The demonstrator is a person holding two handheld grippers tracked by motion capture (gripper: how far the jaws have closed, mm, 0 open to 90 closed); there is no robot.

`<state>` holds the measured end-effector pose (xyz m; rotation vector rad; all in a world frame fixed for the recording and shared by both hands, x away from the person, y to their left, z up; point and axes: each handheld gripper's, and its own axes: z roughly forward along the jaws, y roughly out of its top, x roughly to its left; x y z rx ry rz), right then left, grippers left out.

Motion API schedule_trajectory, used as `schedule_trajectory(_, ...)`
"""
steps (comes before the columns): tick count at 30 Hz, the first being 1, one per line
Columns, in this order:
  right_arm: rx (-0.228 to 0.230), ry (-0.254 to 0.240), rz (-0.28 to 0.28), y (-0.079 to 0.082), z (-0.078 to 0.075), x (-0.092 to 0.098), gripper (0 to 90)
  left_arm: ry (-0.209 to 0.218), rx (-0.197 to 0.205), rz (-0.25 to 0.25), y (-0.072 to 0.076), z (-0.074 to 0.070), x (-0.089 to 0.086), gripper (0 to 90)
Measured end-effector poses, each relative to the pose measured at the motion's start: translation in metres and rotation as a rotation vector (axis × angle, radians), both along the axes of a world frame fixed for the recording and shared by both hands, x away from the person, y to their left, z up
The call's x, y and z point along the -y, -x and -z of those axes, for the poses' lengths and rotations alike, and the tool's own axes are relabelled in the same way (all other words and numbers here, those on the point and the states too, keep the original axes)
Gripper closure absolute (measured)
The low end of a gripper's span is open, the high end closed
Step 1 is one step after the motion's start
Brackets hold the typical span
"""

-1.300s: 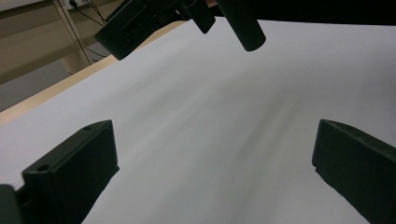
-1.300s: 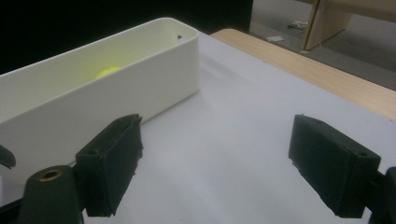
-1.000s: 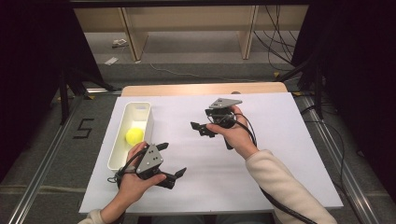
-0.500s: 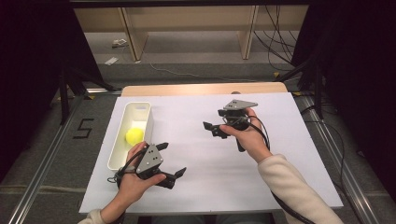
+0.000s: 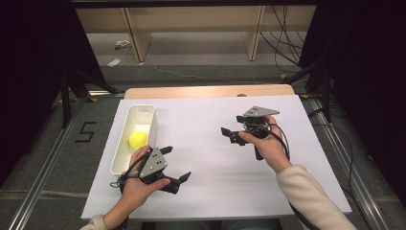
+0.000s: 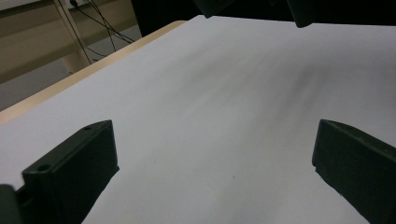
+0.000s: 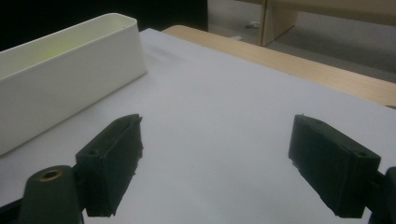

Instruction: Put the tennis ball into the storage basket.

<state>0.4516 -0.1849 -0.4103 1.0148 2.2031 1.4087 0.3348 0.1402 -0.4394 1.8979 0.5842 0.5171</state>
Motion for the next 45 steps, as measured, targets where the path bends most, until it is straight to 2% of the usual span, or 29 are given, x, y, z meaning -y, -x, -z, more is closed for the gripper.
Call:
schedule_trajectory(15, -0.018, 0.022, 0.048, 0.013, 0.010, 0.030, 17.8, -0.002, 0.005, 0.002, 0.000, -0.001, -0.001, 0.0)
schedule_trajectory(27, -0.009, 0.025, 0.084, 0.026, 0.011, 0.053, 17.7, 0.000, 0.004, -0.003, 0.000, -0.001, -0.001, 0.0)
schedule_trajectory(45, -0.018, 0.034, 0.114, 0.051, 0.018, 0.082, 17.7, -0.002, 0.005, -0.005, -0.001, -0.001, -0.002, 0.0)
